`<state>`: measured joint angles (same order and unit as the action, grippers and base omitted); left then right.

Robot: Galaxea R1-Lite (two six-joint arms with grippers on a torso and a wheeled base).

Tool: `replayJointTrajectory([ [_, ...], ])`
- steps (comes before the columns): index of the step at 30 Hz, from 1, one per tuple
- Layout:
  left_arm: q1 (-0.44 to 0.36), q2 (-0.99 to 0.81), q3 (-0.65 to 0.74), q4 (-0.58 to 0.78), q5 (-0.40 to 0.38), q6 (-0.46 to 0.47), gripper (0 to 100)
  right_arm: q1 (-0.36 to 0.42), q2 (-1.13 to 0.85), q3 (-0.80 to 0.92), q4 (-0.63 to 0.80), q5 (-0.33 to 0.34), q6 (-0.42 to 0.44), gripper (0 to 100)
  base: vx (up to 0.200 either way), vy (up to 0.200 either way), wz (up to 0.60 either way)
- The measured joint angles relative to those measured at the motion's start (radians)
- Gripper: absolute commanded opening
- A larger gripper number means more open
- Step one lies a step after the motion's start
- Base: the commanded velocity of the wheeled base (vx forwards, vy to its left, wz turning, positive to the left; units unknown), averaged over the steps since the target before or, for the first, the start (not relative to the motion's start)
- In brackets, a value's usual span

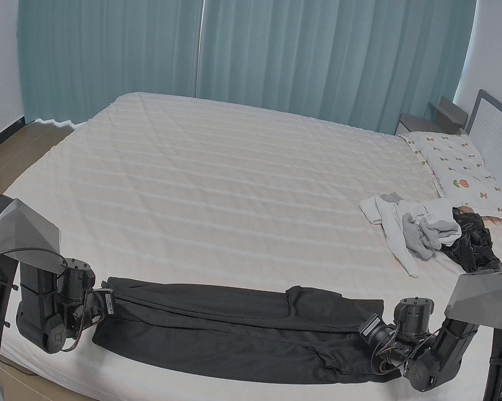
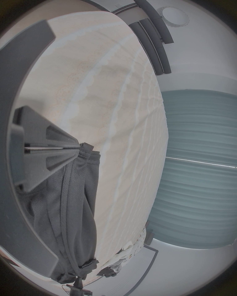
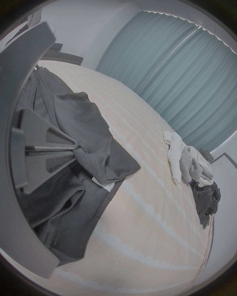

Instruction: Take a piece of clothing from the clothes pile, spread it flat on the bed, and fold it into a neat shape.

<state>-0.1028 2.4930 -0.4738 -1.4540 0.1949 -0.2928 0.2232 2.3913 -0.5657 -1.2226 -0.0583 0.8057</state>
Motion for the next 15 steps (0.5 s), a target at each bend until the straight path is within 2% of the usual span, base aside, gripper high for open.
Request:
replayJointTrajectory([
  [9, -0.014, 0.004, 0.024, -0.007, 0.002, 0.005, 100, -0.008, -0.017, 0.022, -0.006, 0.001, 0.001, 100, 0.000, 0.000, 0.00],
  [15, -0.003, -0.016, 0.083, -0.075, 0.002, -0.007, 100, -0.058, -0.094, 0.056, -0.007, 0.014, 0.001, 100, 0.000, 0.000, 0.00],
])
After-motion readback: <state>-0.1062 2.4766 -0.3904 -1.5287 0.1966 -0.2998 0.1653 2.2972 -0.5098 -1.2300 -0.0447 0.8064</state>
